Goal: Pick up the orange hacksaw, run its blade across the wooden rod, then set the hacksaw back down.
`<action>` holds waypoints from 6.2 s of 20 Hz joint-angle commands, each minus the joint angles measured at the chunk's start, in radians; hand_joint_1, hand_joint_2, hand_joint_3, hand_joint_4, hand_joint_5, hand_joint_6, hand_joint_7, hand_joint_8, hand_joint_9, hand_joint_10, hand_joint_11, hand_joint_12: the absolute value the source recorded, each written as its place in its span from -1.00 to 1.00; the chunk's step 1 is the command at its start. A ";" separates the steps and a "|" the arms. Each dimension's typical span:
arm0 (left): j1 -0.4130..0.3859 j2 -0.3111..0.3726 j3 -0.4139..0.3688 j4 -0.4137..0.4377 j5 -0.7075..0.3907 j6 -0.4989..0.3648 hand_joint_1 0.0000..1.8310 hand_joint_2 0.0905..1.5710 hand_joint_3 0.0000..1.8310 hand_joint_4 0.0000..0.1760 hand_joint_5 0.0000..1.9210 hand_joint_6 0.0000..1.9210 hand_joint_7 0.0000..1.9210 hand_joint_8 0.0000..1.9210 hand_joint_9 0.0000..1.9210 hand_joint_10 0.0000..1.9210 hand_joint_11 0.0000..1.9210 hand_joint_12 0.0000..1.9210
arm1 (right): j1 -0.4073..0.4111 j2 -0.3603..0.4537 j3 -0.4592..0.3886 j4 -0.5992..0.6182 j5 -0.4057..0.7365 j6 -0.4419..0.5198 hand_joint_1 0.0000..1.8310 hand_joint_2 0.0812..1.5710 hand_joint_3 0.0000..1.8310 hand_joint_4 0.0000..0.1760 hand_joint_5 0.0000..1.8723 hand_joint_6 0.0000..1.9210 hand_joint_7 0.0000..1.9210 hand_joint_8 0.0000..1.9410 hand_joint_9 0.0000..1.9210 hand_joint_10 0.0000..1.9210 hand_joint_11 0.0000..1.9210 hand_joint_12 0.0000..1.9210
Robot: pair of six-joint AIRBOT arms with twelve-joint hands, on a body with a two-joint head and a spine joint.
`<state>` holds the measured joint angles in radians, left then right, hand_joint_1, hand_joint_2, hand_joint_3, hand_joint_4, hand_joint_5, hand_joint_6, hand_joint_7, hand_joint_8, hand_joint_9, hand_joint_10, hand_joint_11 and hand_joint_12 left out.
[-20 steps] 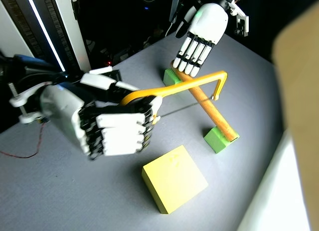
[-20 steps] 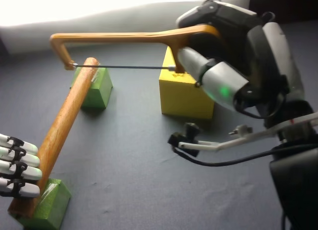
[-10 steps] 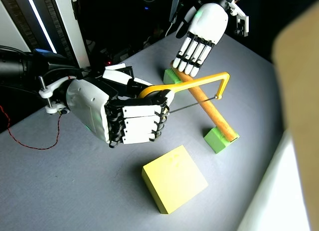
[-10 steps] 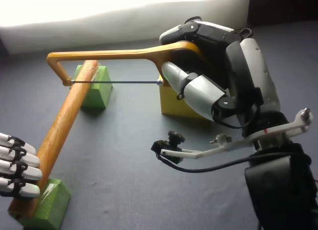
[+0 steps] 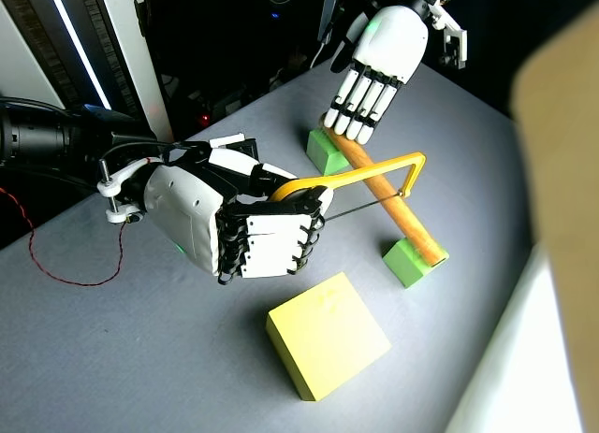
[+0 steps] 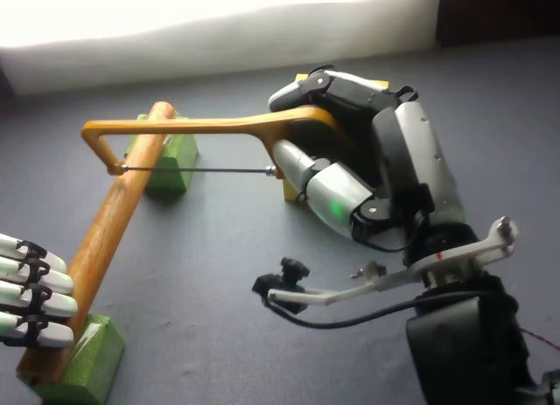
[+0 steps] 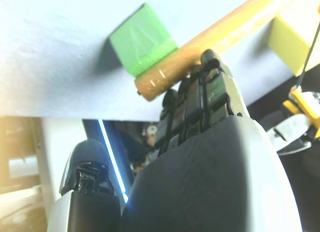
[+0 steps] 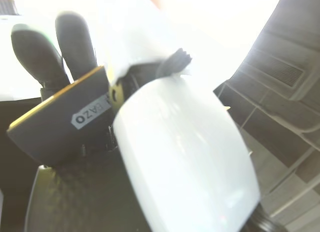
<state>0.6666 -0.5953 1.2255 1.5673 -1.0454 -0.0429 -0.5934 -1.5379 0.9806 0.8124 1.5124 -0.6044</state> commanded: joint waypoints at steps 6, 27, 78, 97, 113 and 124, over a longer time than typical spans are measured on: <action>-0.002 -0.003 0.003 -0.031 -0.023 0.001 -0.87 0.59 -1.00 -1.00 -0.92 -1.00 -0.95 -1.00 -0.96 -1.00 -1.00 -0.81 | -0.001 -0.028 0.015 -0.093 0.091 0.014 0.50 0.42 -1.00 -1.00 -0.10 0.00 -0.02 0.10 -0.07 0.43 -0.11 0.55; 0.005 -0.003 0.006 -0.031 -0.022 0.001 -0.89 0.61 -1.00 -1.00 -0.94 -1.00 -0.96 -1.00 -0.96 -1.00 -1.00 -0.87 | 0.011 -0.222 0.185 -0.073 0.060 0.016 0.47 0.43 -1.00 -1.00 -0.10 -0.01 -0.02 0.14 -0.09 0.44 -0.14 0.58; -0.002 -0.002 -0.002 -0.055 -0.012 0.001 -0.90 0.61 -1.00 -1.00 -0.91 -1.00 -0.94 -1.00 -0.95 -1.00 -1.00 -0.90 | -0.020 0.171 -0.233 -0.049 0.193 -0.015 0.48 0.39 -1.00 -1.00 -0.04 -0.09 0.07 0.02 0.00 0.35 -0.13 0.57; -0.010 -0.003 -0.010 -0.068 0.006 0.001 -0.89 0.61 -1.00 -1.00 -0.86 -1.00 -0.92 -1.00 -0.93 -1.00 -1.00 -0.82 | -0.276 0.095 -0.251 0.024 0.221 0.216 0.37 0.40 -1.00 -1.00 -0.02 -0.03 0.07 0.15 0.00 0.19 -0.15 0.61; -0.014 -0.004 -0.031 -0.096 0.013 0.001 -0.88 0.61 -1.00 -1.00 -0.87 -1.00 -0.93 -1.00 -0.93 -1.00 -1.00 -0.84 | -0.334 0.099 -0.269 0.193 0.221 0.362 0.24 0.46 -1.00 -1.00 -0.08 0.20 -0.19 -0.62 -0.35 -0.23 -0.56 0.56; -0.026 -0.003 -0.036 -0.183 0.026 0.001 -0.87 0.61 -1.00 -1.00 -0.89 -1.00 -0.95 -1.00 -0.95 -0.99 -0.98 -0.97 | -0.327 0.153 -0.297 0.104 0.221 0.225 -0.30 0.22 -1.00 -1.00 -0.91 -1.00 -0.95 -1.00 -0.97 -1.00 -1.00 -0.70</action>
<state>0.6514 -0.5964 1.1900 1.4467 -0.9871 -0.0429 -0.9257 -1.3838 0.6846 1.0023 1.6451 -0.3923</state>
